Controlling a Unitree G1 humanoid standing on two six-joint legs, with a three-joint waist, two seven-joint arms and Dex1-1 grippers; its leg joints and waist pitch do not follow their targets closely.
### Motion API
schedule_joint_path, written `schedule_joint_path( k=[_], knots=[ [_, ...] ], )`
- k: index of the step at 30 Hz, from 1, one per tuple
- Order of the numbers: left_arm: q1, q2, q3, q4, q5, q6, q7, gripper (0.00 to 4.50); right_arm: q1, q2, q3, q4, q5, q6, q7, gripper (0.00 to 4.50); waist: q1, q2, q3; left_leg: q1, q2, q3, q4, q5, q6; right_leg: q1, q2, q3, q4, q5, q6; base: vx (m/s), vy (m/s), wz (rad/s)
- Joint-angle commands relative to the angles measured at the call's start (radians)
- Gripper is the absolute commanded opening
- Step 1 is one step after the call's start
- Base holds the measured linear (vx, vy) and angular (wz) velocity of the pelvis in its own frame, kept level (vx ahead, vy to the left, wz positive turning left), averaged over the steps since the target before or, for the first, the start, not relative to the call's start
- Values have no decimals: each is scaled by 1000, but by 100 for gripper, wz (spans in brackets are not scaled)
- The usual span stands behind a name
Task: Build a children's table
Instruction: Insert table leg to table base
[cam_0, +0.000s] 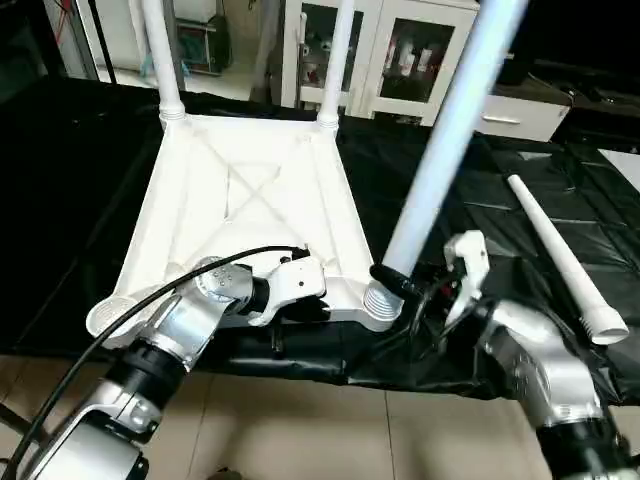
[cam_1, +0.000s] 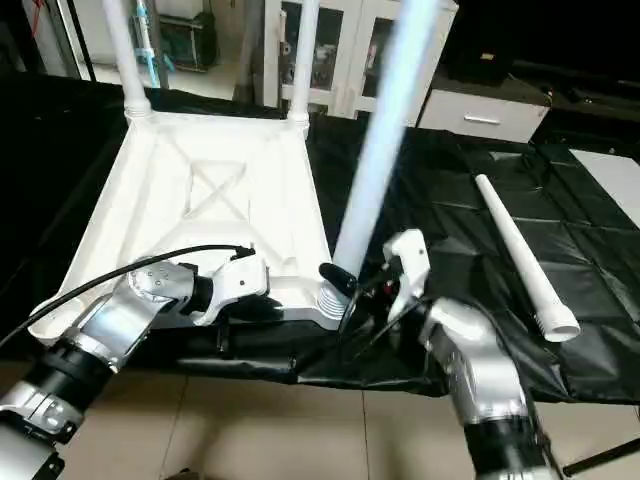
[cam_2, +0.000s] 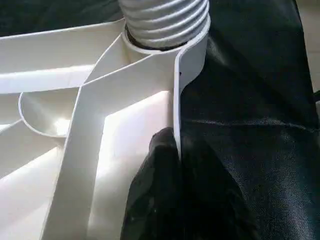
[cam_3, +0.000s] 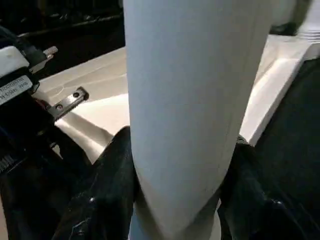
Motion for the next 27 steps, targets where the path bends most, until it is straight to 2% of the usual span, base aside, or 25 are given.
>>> schedule_joint_path(
  k=[1, 3, 4, 11, 16, 17, 19, 21, 23, 24, 26, 27],
  knots=[
    [-18, 16, 23, 43, 35, 21, 83, 0, 47, -15, -8, 41, -20, 30, -21, 186, -9, 11, -37, 27, 46, -28, -91, -434, -51, 6, -77, 47, -106, -408, -110, 0, 0, 0],
    [-24, 13, 30, 53, 35, 21, 98, 0, 57, -7, -24, 43, -8, 32, -39, 186, -12, 10, -35, 26, 46, -27, -93, -433, -51, 4, -76, 47, -107, -391, -114, 0, 0, 0],
    [-24, 13, 31, 54, 35, 21, 99, 0, 57, -7, -25, 44, -7, 32, -41, 186, -12, 10, -34, 30, 46, -26, -91, -446, -51, 0, -77, 48, -108, -397, -117, 0, 0, 0],
    [-33, 9, 33, 71, 34, 17, 109, 0, 70, -14, -16, 36, -21, 31, -48, 186, -15, 8, -32, 25, 45, -29, -92, -452, -46, 1, -81, 49, -114, -451, -100, 0, 0, 0],
    [-52, 2, 37, 112, 42, -46, 144, 0, 8, -1, -62, 10, 37, 52, -77, 186, -16, 8, -32, 27, 44, -32, -93, -472, -49, -2, -81, 47, -117, -480, -93, 0, 0, 0],
    [-58, 2, 36, 123, 47, -61, 155, 0, -6, 2, -75, 2, 52, 60, -84, 186, -18, 6, -33, 23, 43, -32, -92, -461, -49, 1, -81, 46, -114, -474, -90, 0, 0, 0],
    [-85, 2, 34, 170, 63, -109, 190, 0, -55, 6, -112, -36, 103, 86, -104, 186, -17, 8, -43, 8, 44, -34, -95, -368, -41, 17, -80, 45, -101, -363, -96, 0, 0, 0],
    [-137, 9, 15, 271, 105, -184, 247, 0, -121, 10, -162, -86, 163, 113, -145, 186, -23, 4, -46, 0, 40, -32, -94, -319, -36, 22, -73, 42, -91, -282, -102, 0, 0, 0],
    [-151, 10, 12, 298, 112, -197, 258, 0, -133, 11, -172, -97, 172, 114, -158, 186, -27, 2, -50, -3, 37, -30, -88, -292, -33, 24, -76, 41, -87, -267, -99, 0, 0, 0],
    [-173, 8, 10, 333, 122, -213, 284, 0, -147, 13, -184, -114, 186, 119, -172, 186, -28, 11, -51, -3, 36, -28, -85, -266, -27, 22, -75, 42, -85, -229, -108, 0, 0, 0],
    [-191, 6, 10, 363, 127, -228, 303, 0, -154, 13, -190, -130, 195, 123, -181, 186, -30, 9, -53, 2, 36, -22, -78, -232, -16, 19, -71, 42, -78, -142, -140, 0, 0, 0],
    [-208, 3, 9, 394, 127, -251, 309, 0, -152, 12, -191, -147, 192, 130, -185, 186, -29, 12, -56, 3, 35, -20, -74, -197, -8, 23, -70, 42, -71, -82, -160, 52, -19, -2]
  ],
)
